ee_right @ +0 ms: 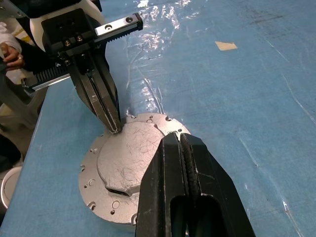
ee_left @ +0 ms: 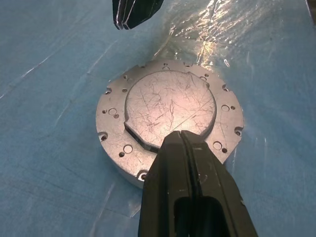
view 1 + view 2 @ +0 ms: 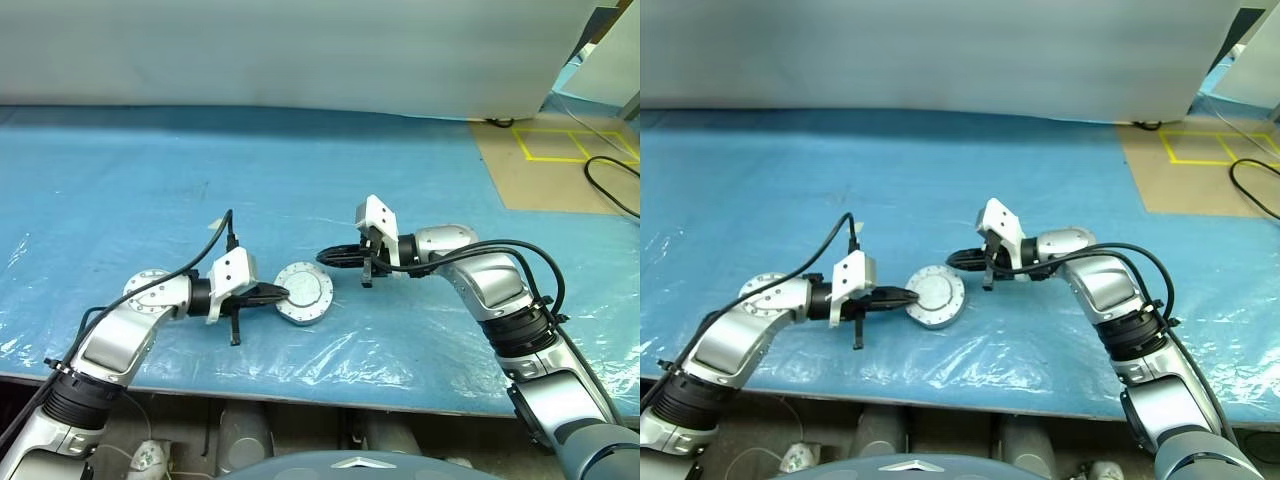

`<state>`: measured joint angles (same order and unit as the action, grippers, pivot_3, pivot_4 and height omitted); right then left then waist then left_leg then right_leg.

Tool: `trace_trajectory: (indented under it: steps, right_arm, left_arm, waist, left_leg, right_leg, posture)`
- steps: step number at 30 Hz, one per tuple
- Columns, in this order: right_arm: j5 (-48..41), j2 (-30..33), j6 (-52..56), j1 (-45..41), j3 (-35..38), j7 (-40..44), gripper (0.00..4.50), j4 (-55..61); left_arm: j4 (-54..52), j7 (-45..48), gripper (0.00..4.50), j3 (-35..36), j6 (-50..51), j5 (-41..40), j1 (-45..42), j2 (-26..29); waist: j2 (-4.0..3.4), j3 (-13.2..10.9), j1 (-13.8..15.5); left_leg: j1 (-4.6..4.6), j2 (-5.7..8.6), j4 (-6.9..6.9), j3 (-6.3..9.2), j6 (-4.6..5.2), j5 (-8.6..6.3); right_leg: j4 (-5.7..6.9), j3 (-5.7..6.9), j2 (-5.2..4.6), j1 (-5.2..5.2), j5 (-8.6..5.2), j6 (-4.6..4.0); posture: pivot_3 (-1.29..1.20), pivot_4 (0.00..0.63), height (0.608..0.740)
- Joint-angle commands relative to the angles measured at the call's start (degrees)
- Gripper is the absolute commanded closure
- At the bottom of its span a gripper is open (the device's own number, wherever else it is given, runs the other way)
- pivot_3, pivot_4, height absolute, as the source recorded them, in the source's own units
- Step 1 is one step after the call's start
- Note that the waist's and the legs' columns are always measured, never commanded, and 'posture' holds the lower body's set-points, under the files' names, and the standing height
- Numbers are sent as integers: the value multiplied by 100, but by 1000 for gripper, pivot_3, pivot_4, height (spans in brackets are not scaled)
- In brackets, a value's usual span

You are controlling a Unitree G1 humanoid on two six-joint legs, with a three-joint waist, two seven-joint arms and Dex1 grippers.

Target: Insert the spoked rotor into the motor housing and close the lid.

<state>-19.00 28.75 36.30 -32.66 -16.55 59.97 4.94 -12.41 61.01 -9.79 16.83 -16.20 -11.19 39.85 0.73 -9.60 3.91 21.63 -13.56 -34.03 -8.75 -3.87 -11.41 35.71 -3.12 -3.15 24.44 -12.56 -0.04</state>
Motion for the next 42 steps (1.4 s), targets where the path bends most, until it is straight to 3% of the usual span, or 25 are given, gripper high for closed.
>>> trace_trajectory:
  steps: [1,14,31,34,39,42]
  right_arm:
    - [-96,24,-14,9,159,-23,4500,201]
    - [-56,45,-38,42,103,-18,4500,194]
    - [-132,45,59,67,174,-72,4500,186]
    - [-164,78,73,68,207,-43,3890,187]
    - [-440,110,368,-9,419,-19,2292,216]
    - [-888,126,1124,-206,779,-78,1304,113]
  left_arm:
    - [56,49,4487,173,112,-103,50,112]
    - [-196,-86,4487,-188,227,-95,-89,-277]
    - [16,-45,4487,-153,8,96,-24,-135]
    - [-12,-65,4500,-174,8,106,-16,-168]
    - [8,-89,4500,-179,-24,121,-26,-222]
    - [15,-105,4500,-179,-28,121,-43,-252]
  waist:
    - [-2,0,2]
    - [-3,-1,7]
    - [-3,-1,4]
    - [-3,-1,3]
    - [-3,-1,6]
    - [-4,-1,5]
  left_leg:
    - [1,0,0,0,0,0]
    - [4,1,0,0,0,0]
    - [4,1,1,0,0,0]
    - [4,1,1,0,0,0]
    - [4,1,1,0,0,0]
    - [4,3,0,0,0,0]
  right_leg:
    - [0,0,0,0,0,0]
    - [-3,1,-2,0,0,0]
    - [-4,1,-2,0,0,0]
    - [-4,1,-2,0,0,0]
    - [-4,1,-2,0,0,0]
    - [-4,0,-2,0,0,0]
  posture:
    - [0,150,740]
    - [0,150,740]
    - [0,150,740]
    - [0,150,740]
    - [0,150,740]
    - [0,150,740]
